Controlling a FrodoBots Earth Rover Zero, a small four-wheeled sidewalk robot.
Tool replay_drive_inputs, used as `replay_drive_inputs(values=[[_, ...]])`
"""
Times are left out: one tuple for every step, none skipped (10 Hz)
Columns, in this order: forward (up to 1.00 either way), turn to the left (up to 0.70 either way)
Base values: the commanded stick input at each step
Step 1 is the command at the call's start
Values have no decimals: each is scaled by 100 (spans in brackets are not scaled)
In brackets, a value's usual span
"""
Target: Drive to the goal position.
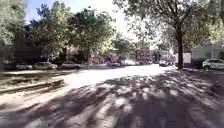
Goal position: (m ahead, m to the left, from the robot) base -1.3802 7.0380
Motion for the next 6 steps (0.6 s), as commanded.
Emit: replay_drive_inputs(values=[[70, 0], [70, 0], [70, 0], [70, 0], [70, 0], [70, 0]])
